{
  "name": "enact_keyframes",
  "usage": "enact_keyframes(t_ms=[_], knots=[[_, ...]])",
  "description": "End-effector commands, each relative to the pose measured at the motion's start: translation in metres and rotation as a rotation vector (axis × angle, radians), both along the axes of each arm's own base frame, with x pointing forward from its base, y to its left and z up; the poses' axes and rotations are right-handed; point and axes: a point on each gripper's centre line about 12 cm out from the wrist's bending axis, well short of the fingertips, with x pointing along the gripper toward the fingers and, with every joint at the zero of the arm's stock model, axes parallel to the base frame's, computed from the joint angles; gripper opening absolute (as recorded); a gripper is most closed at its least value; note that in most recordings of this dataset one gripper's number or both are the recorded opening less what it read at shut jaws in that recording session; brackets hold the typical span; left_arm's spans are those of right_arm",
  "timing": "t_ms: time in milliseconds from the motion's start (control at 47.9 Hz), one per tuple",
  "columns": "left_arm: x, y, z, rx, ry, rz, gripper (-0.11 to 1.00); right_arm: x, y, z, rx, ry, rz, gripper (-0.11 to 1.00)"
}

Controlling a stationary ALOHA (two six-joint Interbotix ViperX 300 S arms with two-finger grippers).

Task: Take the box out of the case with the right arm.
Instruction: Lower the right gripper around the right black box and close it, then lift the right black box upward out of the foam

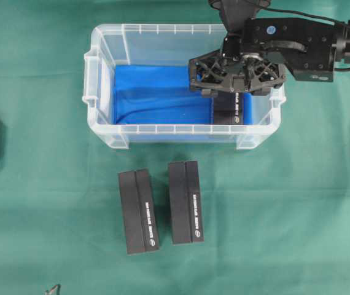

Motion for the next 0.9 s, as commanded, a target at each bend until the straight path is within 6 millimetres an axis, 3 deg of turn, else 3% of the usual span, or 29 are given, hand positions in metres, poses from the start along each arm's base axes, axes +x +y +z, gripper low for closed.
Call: enact_keyframes(t_ms=[0,501,878], knots=[[0.001,0.001,0.002,0.001,-0.011,0.005,0.00,0.001,0.002,0.008,0.001,-0.018,0.001,0.65],[0.001,0.001,0.002,0.001,-0.011,0.005,0.00,0.002,0.003,0.008,0.000,-0.022,0.008,0.65],[0.001,0.001,0.002,0.003,-0.011,0.004,0.00,0.003,0.004,0.019,-0.007,-0.046,0.023,0.65]])
